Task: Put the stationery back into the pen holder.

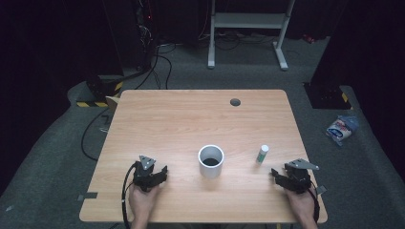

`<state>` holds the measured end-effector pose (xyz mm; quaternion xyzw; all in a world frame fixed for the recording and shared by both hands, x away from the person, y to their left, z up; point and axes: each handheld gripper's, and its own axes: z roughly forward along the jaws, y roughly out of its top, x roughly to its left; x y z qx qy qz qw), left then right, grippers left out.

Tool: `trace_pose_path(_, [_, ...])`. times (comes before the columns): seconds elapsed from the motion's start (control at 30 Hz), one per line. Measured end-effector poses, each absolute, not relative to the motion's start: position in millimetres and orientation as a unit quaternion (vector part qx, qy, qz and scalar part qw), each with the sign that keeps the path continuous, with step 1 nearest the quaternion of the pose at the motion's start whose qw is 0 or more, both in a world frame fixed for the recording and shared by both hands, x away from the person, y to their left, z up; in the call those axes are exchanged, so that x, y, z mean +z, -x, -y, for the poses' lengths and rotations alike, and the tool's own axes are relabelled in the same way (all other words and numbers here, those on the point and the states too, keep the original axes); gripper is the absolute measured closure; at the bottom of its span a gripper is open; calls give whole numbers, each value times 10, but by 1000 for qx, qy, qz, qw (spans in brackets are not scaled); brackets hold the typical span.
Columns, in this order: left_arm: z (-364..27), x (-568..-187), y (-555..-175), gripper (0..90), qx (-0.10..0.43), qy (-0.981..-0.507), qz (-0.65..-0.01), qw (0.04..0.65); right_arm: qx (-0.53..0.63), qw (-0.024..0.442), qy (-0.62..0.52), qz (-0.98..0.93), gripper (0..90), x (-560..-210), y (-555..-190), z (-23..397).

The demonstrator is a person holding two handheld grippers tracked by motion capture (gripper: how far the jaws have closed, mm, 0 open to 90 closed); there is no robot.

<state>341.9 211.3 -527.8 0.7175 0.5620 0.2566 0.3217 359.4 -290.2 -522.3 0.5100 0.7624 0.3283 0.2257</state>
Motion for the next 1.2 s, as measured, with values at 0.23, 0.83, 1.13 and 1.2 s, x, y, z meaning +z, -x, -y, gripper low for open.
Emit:
trace_pose_path(0.23, [-2115,-5279,-3423,308,255,-718,-561,323,349,216,-488,-771,456,-5183,-3498,2853])
trace_pose_path(0.83, [-2122,-5279,-3443,297,254,-720,-560,322,370,211,-457,-781,495,-4962,-3634,2595])
trace_pose_path(1.13, [-2121,-5281,-3447,297,255,-718,-561,323,370,211,-459,-780,520,-4892,-3798,2514])
trace_pose_path(1.2, [-2123,-5280,-3449,297,255,-718,-561,323,370,214,-455,-781,527,-4889,-3830,2496])
